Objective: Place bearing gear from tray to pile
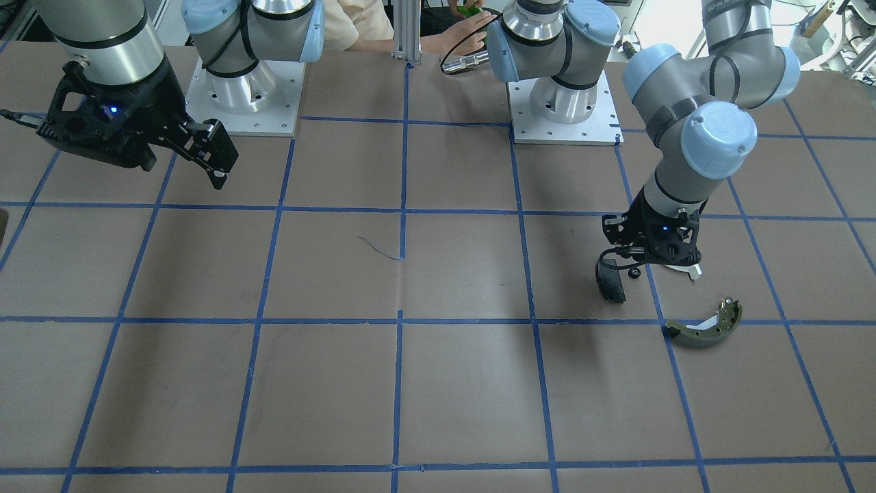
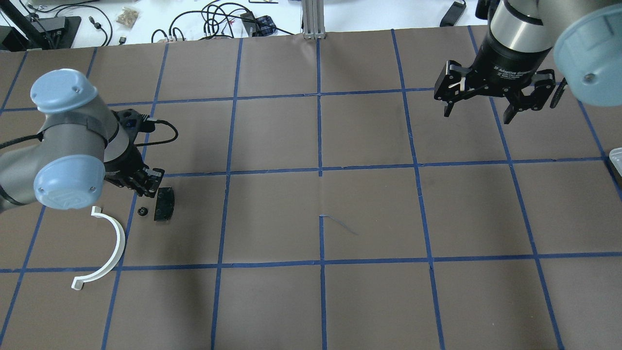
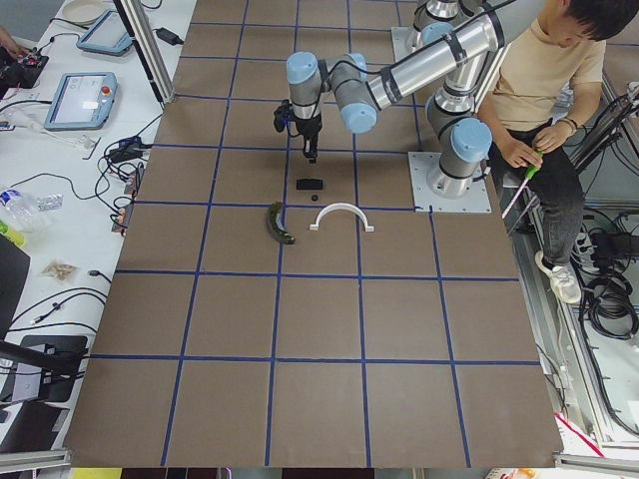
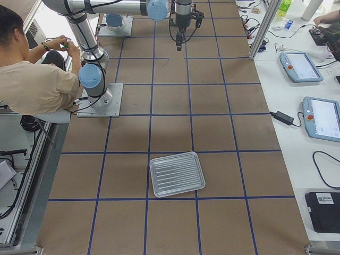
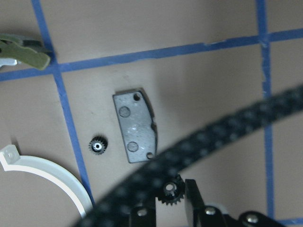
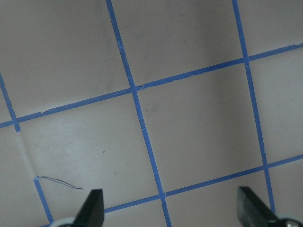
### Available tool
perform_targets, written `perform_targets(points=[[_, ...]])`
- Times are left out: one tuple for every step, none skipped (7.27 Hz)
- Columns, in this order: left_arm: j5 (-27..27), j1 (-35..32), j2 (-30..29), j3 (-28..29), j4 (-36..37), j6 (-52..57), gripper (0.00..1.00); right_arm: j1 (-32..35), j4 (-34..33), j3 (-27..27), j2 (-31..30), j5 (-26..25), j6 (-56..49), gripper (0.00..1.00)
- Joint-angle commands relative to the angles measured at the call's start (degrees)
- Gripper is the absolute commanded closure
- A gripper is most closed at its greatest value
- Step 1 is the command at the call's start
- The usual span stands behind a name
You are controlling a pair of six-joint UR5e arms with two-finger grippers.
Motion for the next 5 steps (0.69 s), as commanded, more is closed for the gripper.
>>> perform_targets(points=[[-3.2,7.4,-1.8,-4.9,5.4,8.1,0.91,2.0,-0.8,0.0,0.2,-0.5,-0.1,0.00],[-3.3,7.7,-1.8,-8.4,6.9,7.8,0.91,2.3,-2.2,0.0,0.4,-0.5,-0.1,0.00],[-2.9,7.8,-1.7,-11.7,11.3,7.3,0.83,2.3,-2.3,0.1,0.3,-0.5,0.0,0.00],[-2.7,7.8,-1.3,-13.3,12.3,7.4,0.78,2.3,-2.2,0.1,0.3,-0.5,0.0,0.00],[-2.8,8.1,-1.5,-13.2,12.3,7.5,0.74,2.3,-2.2,0.1,0.3,-0.5,0.0,0.00]])
